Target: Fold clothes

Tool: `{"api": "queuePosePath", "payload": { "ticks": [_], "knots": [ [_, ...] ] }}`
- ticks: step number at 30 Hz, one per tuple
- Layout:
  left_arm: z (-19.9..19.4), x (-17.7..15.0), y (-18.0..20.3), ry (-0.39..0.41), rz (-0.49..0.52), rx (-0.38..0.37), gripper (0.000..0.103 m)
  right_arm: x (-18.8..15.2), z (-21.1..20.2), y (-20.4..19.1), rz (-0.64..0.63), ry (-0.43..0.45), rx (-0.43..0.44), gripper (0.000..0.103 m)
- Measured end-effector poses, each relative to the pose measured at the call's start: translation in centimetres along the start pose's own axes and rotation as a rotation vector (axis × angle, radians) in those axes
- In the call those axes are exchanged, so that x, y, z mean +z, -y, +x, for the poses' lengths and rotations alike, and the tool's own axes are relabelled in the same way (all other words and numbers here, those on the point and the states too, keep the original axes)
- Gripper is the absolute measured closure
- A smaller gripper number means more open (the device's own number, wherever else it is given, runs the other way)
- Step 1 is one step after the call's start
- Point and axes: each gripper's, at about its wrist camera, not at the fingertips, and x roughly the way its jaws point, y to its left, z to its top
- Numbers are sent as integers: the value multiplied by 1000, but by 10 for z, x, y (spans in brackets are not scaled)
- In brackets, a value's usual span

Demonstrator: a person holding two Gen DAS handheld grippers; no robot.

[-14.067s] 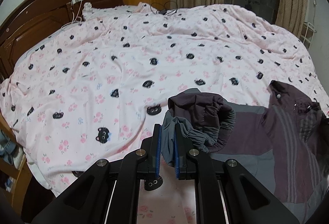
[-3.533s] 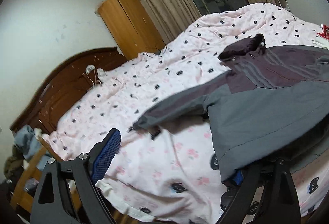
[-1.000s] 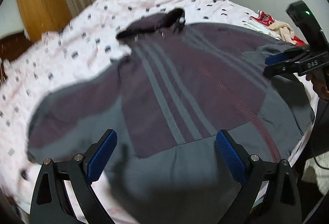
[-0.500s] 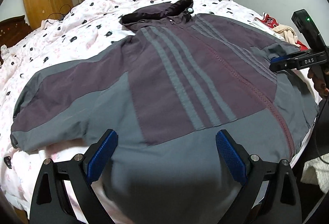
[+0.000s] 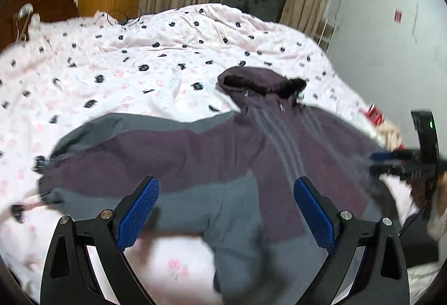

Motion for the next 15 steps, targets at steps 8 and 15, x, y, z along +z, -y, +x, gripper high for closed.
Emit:
{"api": "queuePosePath", "payload": {
  "ticks": [8,15],
  "knots": [
    [58,18,-13,-60,-48,78,7,28,35,-65,-121,-28,-5,28],
    [76,8,-60,-115,-126,232,7,24,75,-79,-126,-112,-39,21]
  ]
}}
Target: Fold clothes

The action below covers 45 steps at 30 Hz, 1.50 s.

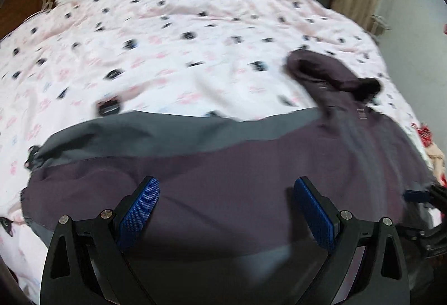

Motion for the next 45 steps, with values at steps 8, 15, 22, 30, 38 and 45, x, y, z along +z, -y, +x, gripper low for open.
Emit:
{"api": "queuePosePath", "payload": {
  "ticks": [8,15,22,30,38,45],
  "knots": [
    [-4,-8,-57,39,-84,128,9,3,8,7,11,-27,4,14],
    [-32,-17,-60,138,-69,169,11,10,3,4,-39,-45,-15,13],
    [-79,-37,-83,253,-165,138,8,45,-31,-5,-98,47,7,14],
    [-58,-49,-141,161,-421,69,8,71,-35,-16,-107,80,44,14],
    [-45,-51,-147,142,-461,4,4,64,-21,-27,-107,54,57,14],
    [-51,-49,-151,175,-480,-71,5,63,-23,-26,-109,52,61,14]
  ]
}}
